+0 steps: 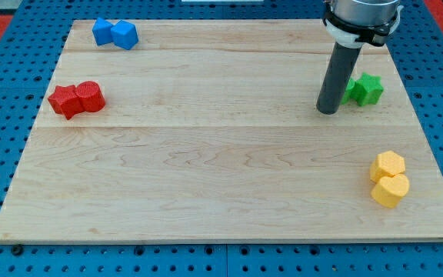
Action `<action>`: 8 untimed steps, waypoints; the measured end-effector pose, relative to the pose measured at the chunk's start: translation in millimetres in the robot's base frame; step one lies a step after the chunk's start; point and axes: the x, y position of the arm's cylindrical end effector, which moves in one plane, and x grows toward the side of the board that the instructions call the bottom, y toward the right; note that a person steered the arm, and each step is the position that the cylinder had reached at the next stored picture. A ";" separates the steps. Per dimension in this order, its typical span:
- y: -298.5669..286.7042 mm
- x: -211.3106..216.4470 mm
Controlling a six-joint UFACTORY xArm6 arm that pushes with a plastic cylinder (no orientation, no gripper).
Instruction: Point your arm to green star
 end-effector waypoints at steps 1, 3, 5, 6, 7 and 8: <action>0.0 0.0; 0.0 -1.8; 1.5 13.2; 1.5 14.4; -7.4 20.9; -45.3 28.8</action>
